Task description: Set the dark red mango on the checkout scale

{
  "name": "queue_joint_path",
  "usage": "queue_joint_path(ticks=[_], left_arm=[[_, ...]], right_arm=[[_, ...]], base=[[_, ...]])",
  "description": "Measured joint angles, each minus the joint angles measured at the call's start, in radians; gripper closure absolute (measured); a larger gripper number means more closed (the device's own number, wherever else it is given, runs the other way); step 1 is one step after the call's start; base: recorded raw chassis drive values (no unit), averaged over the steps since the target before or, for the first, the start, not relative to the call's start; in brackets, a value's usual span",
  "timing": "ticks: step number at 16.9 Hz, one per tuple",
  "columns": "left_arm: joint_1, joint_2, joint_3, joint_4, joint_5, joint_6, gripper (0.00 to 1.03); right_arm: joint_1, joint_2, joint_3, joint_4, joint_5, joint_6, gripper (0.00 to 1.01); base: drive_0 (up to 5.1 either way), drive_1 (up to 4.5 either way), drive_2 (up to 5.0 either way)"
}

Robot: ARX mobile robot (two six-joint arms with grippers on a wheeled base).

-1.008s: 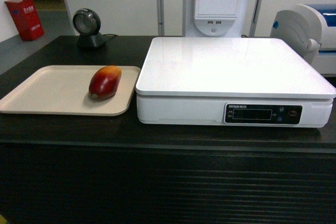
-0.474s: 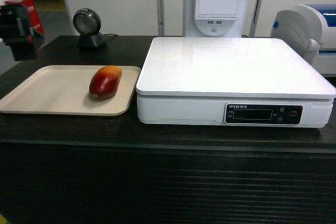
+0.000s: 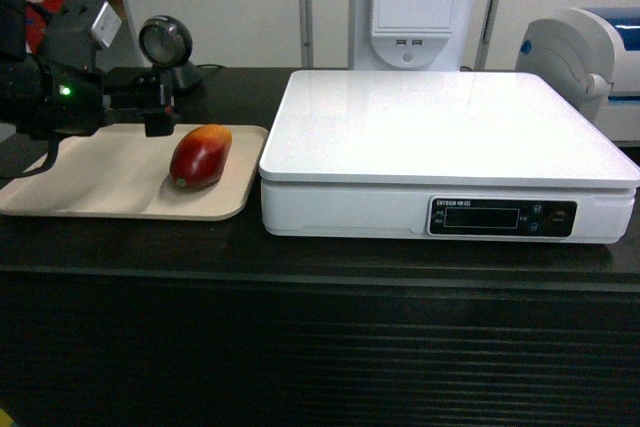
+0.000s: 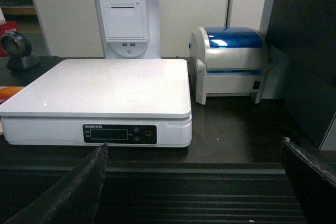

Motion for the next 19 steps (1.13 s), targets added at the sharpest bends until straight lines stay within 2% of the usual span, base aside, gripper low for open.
queue_joint_path(ticks=[4,10,14,19], left_arm=[[-0.027,0.121,0.139,-0.054,-0.012,0.05,0.05],[-0.043,0.211,0.271,-0.111,-0.006,0.055,0.05],[-0.064,0.259,0.31,-0.151,-0.008,0.075,0.05],[-0.071,0.308,0.338,-0.172,-0.019,0.076,0.06]], right_arm=[[0.0,0.0,0.0,0.0,0.0,0.0,0.03],[0.0,0.0,0.0,0.0,0.0,0.0,0.03],[0.0,0.0,0.0,0.0,0.0,0.0,0.03],[0.0,0.0,0.0,0.0,0.0,0.0,0.03]], base=[[0.0,0.0,0.0],[0.0,0.0,0.0],[0.0,0.0,0.0],[0.0,0.0,0.0]])
